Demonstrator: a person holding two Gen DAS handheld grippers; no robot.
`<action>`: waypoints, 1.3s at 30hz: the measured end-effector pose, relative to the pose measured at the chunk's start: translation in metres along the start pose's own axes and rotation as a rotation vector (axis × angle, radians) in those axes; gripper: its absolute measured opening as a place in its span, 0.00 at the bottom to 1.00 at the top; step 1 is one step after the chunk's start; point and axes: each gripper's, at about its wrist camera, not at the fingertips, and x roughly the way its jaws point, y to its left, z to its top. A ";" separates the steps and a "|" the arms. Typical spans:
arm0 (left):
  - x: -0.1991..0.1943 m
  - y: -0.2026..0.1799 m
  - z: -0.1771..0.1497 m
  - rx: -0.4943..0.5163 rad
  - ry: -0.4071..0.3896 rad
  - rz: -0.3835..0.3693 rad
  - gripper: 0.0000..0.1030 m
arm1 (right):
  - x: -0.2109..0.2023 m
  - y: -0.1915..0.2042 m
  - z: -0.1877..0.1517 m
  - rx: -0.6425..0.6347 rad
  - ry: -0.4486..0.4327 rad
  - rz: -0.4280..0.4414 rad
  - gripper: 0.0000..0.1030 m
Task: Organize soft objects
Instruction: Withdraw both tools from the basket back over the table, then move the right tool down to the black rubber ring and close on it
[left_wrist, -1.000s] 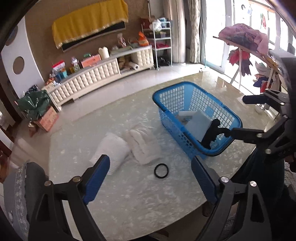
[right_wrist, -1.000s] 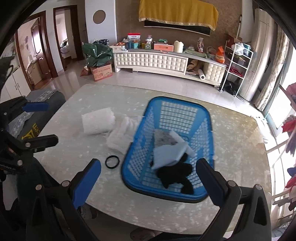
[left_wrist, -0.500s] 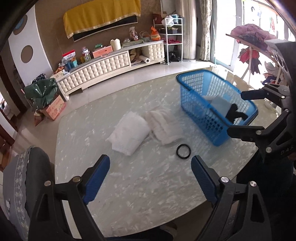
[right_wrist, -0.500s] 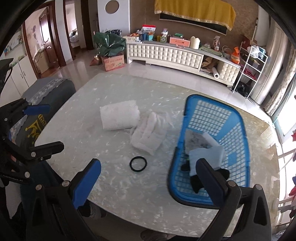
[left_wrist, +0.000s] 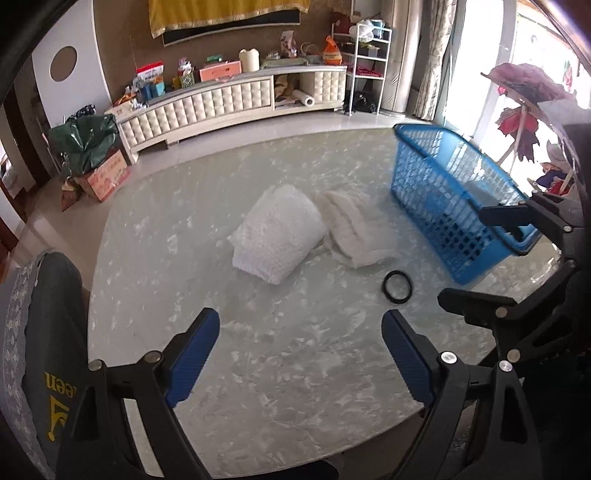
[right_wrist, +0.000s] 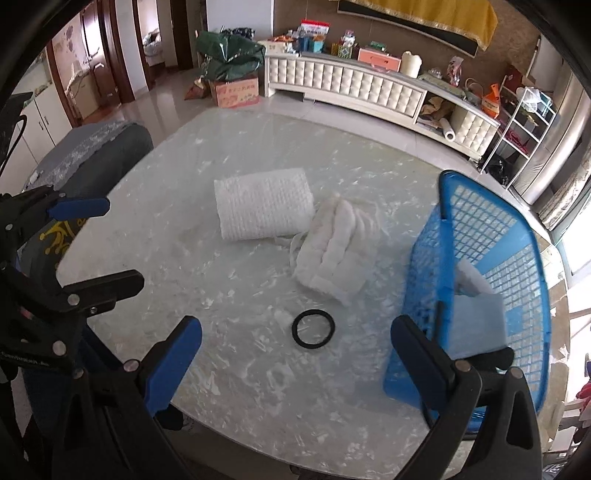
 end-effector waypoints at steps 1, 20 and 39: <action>0.003 0.002 -0.001 -0.005 0.006 -0.002 0.86 | 0.005 0.002 0.001 -0.003 0.011 0.002 0.99; 0.074 0.027 -0.018 -0.087 0.108 -0.065 0.86 | 0.080 0.007 -0.004 0.026 0.163 -0.005 0.99; 0.118 0.028 -0.018 -0.121 0.196 -0.073 0.86 | 0.125 -0.021 -0.012 0.121 0.218 -0.014 0.92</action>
